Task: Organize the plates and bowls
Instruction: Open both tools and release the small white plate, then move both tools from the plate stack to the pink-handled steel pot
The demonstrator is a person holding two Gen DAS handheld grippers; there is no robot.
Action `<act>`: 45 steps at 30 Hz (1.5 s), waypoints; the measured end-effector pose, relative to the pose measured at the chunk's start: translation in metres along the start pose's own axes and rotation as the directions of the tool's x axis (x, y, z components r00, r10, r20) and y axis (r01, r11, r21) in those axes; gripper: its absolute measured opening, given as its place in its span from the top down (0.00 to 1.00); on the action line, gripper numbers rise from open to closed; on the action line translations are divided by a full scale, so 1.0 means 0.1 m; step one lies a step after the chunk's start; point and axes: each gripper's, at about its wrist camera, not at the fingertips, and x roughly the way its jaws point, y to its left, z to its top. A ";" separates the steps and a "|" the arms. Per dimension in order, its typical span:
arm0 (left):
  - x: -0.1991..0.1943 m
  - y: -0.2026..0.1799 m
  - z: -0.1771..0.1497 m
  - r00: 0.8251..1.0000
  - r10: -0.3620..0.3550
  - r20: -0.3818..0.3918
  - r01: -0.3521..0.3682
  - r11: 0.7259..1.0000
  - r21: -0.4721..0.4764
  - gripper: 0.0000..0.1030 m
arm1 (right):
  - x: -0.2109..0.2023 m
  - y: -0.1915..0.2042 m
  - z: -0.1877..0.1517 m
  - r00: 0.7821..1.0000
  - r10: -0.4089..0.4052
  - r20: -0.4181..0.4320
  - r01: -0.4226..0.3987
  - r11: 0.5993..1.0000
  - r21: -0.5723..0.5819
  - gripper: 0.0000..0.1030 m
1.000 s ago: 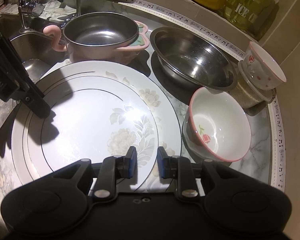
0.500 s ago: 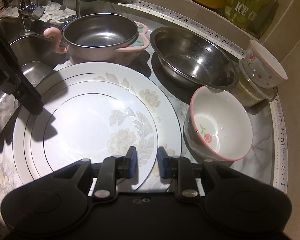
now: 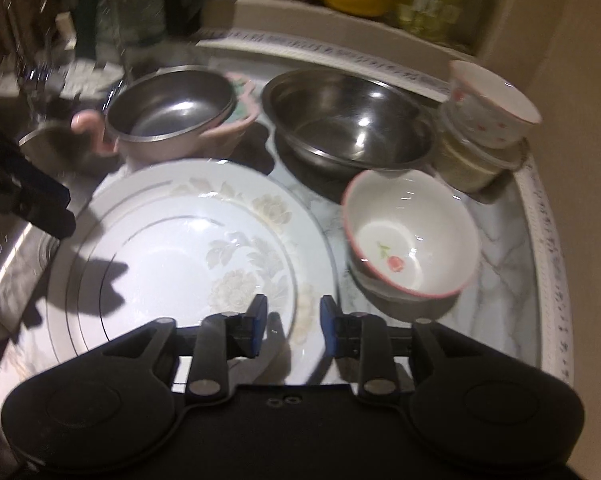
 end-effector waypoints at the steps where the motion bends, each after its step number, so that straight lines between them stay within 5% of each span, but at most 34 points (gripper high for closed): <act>1: 0.01 0.01 0.00 1.000 -0.002 0.006 0.002 1.000 -0.001 0.42 | -0.03 -0.05 -0.02 1.000 0.012 0.003 -0.012 0.999 0.031 0.50; 2: 0.03 0.02 0.00 1.000 -0.007 0.007 0.007 1.000 -0.006 0.42 | -0.06 -0.11 -0.05 1.000 0.026 0.007 -0.026 0.998 0.062 0.36; 4: 0.07 0.03 0.01 1.000 -0.016 0.016 0.016 1.000 -0.021 0.41 | -0.09 -0.23 -0.10 0.998 0.057 0.014 -0.058 0.988 0.141 0.25; 13: 0.36 0.06 -0.02 0.999 -0.021 0.034 0.021 1.000 -0.014 0.41 | 0.16 -0.59 -0.35 0.980 0.198 0.013 -0.182 0.872 0.454 0.23; 23: 0.56 -0.01 -0.02 0.999 -0.020 0.028 0.019 1.000 0.006 0.42 | 0.32 -0.44 -0.33 0.971 0.241 -0.001 -0.212 0.857 0.469 0.40; 28: 0.57 -0.03 -0.02 0.999 0.013 0.032 -0.014 1.000 0.015 0.51 | 0.34 -0.39 -0.32 0.969 0.247 -0.015 -0.213 0.863 0.458 0.58; 32: 0.57 0.00 -0.01 0.999 0.035 0.024 -0.036 0.999 0.008 0.63 | 0.32 -0.36 -0.33 0.975 0.222 -0.021 -0.190 0.876 0.443 0.60; 45: 0.47 -0.02 -0.16 0.999 0.020 -0.031 -0.021 1.000 -0.008 0.66 | 0.20 -0.34 -0.51 0.973 0.231 -0.010 -0.197 0.852 0.484 0.68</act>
